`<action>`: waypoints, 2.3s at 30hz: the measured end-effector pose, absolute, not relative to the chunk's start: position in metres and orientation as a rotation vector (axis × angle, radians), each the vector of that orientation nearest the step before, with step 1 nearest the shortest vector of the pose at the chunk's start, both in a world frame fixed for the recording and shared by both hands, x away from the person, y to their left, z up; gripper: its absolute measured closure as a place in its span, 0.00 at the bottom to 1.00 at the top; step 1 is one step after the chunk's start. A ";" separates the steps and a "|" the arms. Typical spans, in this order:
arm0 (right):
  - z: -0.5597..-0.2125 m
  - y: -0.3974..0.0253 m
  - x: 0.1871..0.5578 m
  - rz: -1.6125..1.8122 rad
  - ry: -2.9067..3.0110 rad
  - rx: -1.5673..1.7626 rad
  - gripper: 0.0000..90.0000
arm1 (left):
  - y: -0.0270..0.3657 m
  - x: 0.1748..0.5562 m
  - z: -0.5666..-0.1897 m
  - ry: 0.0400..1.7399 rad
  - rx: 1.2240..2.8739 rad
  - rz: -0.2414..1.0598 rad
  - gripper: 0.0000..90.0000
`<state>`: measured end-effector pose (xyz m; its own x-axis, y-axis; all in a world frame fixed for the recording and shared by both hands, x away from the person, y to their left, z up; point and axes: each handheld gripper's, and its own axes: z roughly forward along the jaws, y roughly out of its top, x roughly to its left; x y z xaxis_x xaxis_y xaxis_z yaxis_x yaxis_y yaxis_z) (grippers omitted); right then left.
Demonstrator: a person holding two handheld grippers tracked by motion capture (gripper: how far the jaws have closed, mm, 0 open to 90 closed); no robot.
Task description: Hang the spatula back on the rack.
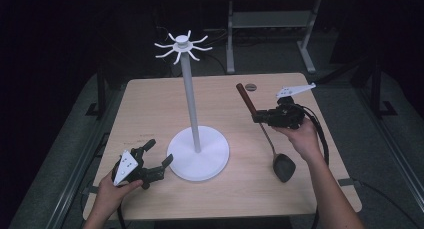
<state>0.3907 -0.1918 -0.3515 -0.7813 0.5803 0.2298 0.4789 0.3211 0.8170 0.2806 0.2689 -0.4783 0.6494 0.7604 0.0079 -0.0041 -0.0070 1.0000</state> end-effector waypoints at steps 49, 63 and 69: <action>-0.236 -0.140 0.360 1.764 2.321 0.564 0.81 | 0.269 0.281 -0.478 0.669 1.468 0.682 0.16; -0.220 -0.120 0.362 1.763 2.333 0.483 0.81 | 0.269 0.281 -0.478 0.668 1.468 0.681 0.16; -0.215 -0.114 0.363 1.767 2.341 0.455 0.81 | 0.269 0.281 -0.478 0.668 1.467 0.681 0.16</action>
<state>0.3629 -0.1139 -0.2154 -0.9383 0.3429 0.0448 0.1371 0.2498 0.9586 0.2809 0.2690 -0.4780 0.6497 0.7601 0.0087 -0.0058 -0.0065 1.0000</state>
